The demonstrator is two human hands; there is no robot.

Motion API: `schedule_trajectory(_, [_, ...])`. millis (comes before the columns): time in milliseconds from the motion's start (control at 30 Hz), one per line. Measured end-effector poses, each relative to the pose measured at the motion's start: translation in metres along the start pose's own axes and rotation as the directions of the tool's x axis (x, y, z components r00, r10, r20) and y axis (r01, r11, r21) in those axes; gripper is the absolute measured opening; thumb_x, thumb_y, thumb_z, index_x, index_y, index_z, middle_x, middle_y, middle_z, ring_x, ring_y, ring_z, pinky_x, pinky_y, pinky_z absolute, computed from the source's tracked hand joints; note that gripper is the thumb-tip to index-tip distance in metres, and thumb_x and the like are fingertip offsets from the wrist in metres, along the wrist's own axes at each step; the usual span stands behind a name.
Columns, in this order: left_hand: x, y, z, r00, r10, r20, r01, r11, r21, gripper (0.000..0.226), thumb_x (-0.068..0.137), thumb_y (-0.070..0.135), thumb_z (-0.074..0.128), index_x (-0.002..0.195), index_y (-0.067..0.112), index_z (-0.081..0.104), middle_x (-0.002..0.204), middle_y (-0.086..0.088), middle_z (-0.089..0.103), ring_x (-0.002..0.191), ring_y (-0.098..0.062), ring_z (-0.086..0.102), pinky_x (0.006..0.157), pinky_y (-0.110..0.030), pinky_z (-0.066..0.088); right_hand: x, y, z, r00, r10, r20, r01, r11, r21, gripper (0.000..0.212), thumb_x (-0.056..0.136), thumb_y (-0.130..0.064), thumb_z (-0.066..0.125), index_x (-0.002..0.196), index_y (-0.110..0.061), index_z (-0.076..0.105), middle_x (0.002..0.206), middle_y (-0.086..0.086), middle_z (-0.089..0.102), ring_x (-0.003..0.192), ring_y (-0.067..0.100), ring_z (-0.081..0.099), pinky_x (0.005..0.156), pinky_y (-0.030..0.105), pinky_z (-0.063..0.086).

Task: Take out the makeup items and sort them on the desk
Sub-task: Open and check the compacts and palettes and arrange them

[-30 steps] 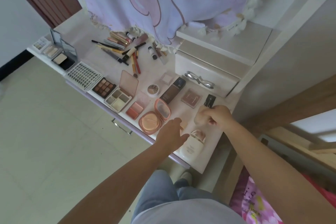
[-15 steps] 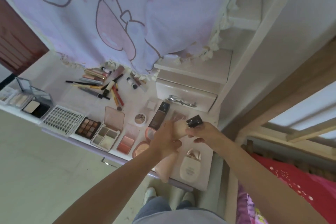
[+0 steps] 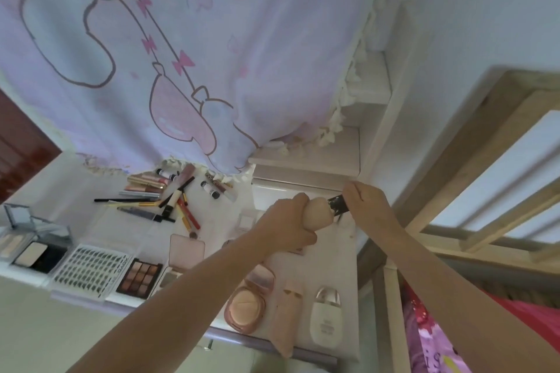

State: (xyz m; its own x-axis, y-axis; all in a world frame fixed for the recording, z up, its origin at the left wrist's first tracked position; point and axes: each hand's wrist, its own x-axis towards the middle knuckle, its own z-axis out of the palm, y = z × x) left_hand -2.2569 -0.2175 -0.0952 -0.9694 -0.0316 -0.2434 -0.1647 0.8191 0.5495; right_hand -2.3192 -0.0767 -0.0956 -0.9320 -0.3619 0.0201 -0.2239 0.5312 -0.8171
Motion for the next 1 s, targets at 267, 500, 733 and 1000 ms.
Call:
schedule_trajectory(267, [-0.007,0.005,-0.018,0.980,0.068,0.186,0.007,0.927,-0.374,0.033,0.079,0.007,0.061,0.103,0.017,0.041,0.073,0.003,0.045,0.052,-0.009,0.045,0.046,-0.017,0.038,-0.002,-0.015,-0.035,0.899,-0.387,0.206,0.414,0.904,-0.108,0.012,0.085,-0.041,0.035,0.078,-0.034,0.041,0.065,-0.016,0.046,0.064,-0.006,0.052,0.057,0.007,0.040])
schedule_trajectory(500, [-0.007,0.001,-0.022,0.956,0.262,-0.129,-0.237,0.954,0.185,0.038,0.087,0.025,0.055,0.120,0.015,0.042,0.099,0.004,0.048,0.087,-0.014,0.048,0.072,-0.020,0.035,0.004,-0.025,-0.044,0.938,-0.113,0.328,0.105,0.994,0.042,0.022,0.095,-0.030,0.040,0.078,-0.023,0.052,0.056,-0.013,0.058,0.040,0.000,0.051,0.042,0.007,0.038])
schedule_trajectory(733, [0.003,-0.022,-0.007,0.718,0.576,-0.391,-0.258,0.741,0.620,0.049,0.038,0.034,0.087,0.076,0.012,0.064,0.063,0.003,0.063,0.055,-0.014,0.058,0.044,-0.022,0.045,-0.001,-0.011,-0.041,0.869,-0.377,0.320,0.404,0.914,-0.021,0.031,0.084,-0.005,0.059,0.090,-0.034,0.049,0.088,-0.016,0.052,0.081,-0.012,0.053,0.071,0.006,0.047])
schedule_trajectory(1000, [0.016,-0.031,0.002,0.623,0.678,-0.390,-0.305,0.670,0.677,0.064,0.047,0.059,0.078,0.082,0.012,0.052,0.068,0.001,0.064,0.058,-0.015,0.058,0.050,-0.020,0.048,0.000,-0.011,-0.036,0.921,-0.169,0.351,0.192,0.981,-0.032,0.011,0.093,-0.021,0.048,0.085,-0.029,0.050,0.067,-0.007,0.057,0.046,-0.002,0.052,0.048,0.010,0.044])
